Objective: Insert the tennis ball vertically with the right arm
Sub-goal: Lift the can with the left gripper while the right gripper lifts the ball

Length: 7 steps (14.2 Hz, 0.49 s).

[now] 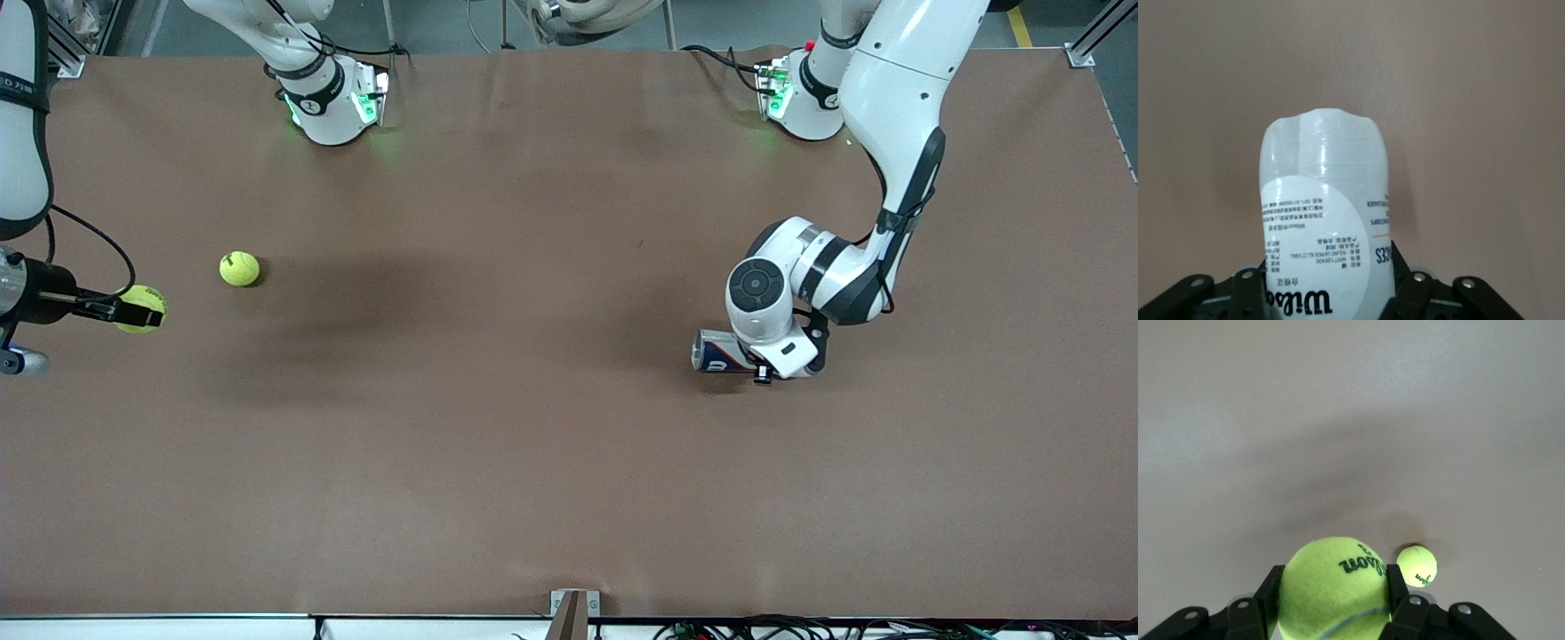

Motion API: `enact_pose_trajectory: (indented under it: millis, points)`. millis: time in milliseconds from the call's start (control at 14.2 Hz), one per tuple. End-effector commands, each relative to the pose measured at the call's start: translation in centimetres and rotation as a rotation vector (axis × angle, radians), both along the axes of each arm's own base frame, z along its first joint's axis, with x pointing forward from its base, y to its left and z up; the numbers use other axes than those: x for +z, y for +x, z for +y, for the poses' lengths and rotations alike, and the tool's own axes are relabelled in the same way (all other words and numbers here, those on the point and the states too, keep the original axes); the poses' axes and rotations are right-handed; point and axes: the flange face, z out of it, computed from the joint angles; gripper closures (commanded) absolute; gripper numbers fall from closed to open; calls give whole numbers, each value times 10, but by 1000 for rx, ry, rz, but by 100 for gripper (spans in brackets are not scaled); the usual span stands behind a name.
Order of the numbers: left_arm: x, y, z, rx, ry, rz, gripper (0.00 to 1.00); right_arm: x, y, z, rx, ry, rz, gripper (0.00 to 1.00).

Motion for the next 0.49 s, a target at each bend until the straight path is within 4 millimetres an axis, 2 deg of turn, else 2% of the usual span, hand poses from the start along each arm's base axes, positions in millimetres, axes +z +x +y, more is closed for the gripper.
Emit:
enact_pose_trajectory:
  millis: [0, 211, 422]
  points:
    - [26, -4, -23, 36, -80, -9, 40, 6, -7, 10, -53, 26, 16, 96]
    - [48, -8, -63, 60, -206, -4, 40, 12, -9, 22, -78, 26, 22, 96]
    - [60, -14, -93, 93, -351, -6, 40, 17, -7, 52, -138, 29, 38, 96]
